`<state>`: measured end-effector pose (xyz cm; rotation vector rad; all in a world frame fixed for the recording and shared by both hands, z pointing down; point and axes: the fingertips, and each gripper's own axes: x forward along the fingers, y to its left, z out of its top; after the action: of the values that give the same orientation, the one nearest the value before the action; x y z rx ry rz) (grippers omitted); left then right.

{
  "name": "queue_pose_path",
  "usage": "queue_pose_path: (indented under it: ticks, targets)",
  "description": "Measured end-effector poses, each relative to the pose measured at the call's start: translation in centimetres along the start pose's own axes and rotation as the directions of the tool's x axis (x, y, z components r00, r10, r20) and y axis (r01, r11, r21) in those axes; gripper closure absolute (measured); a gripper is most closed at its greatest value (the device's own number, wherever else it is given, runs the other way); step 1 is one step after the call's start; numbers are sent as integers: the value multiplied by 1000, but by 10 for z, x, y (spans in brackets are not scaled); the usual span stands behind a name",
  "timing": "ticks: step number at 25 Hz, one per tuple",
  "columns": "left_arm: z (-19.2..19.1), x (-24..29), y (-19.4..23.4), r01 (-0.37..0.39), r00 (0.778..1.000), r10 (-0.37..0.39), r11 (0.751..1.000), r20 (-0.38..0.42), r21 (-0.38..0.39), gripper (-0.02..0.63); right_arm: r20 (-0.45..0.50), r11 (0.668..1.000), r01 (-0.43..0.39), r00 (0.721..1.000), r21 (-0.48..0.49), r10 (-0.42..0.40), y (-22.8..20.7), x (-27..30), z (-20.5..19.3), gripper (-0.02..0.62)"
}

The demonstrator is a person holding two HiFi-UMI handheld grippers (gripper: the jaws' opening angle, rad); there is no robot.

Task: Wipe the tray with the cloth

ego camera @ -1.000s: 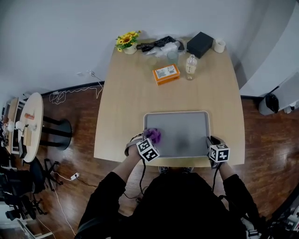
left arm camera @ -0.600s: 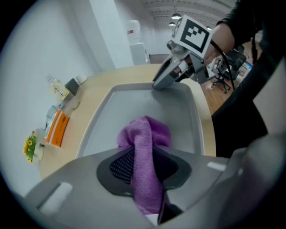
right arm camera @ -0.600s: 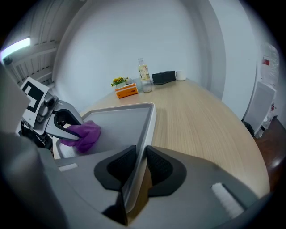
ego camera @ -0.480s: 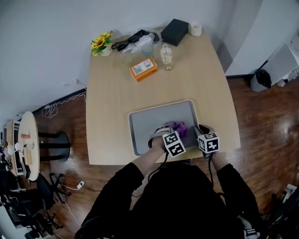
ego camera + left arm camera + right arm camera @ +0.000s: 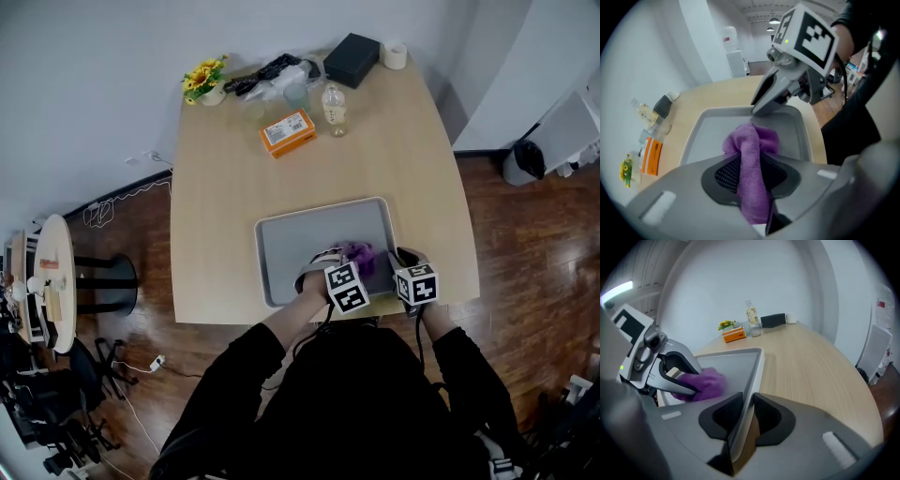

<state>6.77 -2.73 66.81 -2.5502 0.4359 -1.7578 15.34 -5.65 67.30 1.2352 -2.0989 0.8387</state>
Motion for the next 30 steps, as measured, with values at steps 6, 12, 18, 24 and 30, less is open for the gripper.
queue_pose_path:
  ticks: [6,12,18,24,30]
  targets:
    - [-162,-56,6,-83,993,66,980,-98,-180,523,4,1000,1,1000,6,-1,-4,-2,-2,515]
    - [-224,-90,-3,-104,993,81,951,-89,-292,523,-1,1000,11,1000,6,-11,-1,1,0,515]
    - [-151,-63,-31,-49,997,40,986,-62,-157,525,-11,1000,17,1000,4,-17,3,1,1,515]
    - [-26,-22,-64,53,998,-55,992,12,115,525,5,1000,11,1000,13,-11,6,3,2,515]
    - [58,14,-71,141,990,-139,963,-28,229,525,21,1000,-8,1000,28,8,7,4,4,515]
